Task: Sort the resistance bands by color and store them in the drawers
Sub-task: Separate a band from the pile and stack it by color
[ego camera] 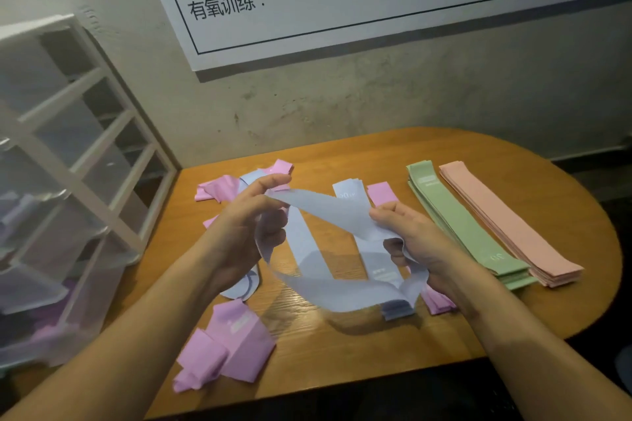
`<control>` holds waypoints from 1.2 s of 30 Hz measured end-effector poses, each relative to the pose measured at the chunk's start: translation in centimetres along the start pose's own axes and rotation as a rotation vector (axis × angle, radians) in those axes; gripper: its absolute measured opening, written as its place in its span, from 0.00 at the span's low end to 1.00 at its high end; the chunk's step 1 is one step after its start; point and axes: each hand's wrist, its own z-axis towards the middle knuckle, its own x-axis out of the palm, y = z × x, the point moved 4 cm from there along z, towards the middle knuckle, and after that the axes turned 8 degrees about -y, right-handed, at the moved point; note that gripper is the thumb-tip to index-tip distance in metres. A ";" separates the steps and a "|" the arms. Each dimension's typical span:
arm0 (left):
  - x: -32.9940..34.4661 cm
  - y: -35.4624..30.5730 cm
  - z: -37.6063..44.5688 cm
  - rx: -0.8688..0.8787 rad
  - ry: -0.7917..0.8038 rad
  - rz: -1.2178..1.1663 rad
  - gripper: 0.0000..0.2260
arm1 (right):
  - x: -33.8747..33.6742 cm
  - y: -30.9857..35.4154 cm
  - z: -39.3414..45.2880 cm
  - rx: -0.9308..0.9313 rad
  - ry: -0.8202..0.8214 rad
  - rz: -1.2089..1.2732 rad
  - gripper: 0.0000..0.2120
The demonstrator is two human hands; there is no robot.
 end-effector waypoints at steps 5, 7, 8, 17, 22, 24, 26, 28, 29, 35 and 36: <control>0.6 -0.4 -0.3 0.054 0.162 -0.043 0.28 | 0.4 -1.0 -0.4 -0.028 0.021 -0.241 0.08; 0.9 -0.4 -0.3 0.060 0.217 -0.108 0.31 | 1.0 -1.4 -0.4 -0.035 0.061 -0.303 0.08; 1.1 -0.4 -0.3 0.059 0.225 -0.136 0.31 | 1.3 -1.4 -0.3 -0.048 0.072 -0.325 0.09; 1.2 -0.3 1.0 0.035 -0.030 -0.275 0.12 | 4.7 -1.4 1.4 -0.185 0.122 -0.384 0.08; 1.2 0.4 1.8 0.010 -0.078 -0.286 0.13 | 6.9 0.6 1.4 -0.364 0.147 -0.083 0.11; 1.6 0.3 1.8 0.022 -0.062 -0.256 0.16 | 7.6 1.9 1.1 -0.426 0.141 0.019 0.13; 1.9 0.2 1.9 0.021 -0.036 -0.243 0.20 | 8.3 2.7 1.0 -0.458 0.140 0.070 0.14; 1.9 -0.1 1.9 0.010 -0.018 -0.245 0.20 | 8.8 3.0 1.0 -0.481 0.137 0.076 0.15; 1.9 -0.2 1.9 0.004 -0.013 -0.238 0.18 | 8.9 3.1 1.0 -0.490 0.123 0.062 0.14; 1.1 0.1 2.3 0.025 -0.015 -0.103 0.16 | 7.6 3.8 1.5 -0.533 -0.017 -0.002 0.08; 1.1 0.2 2.4 0.024 -0.024 -0.108 0.16 | 7.5 4.0 1.5 -0.542 -0.023 -0.014 0.09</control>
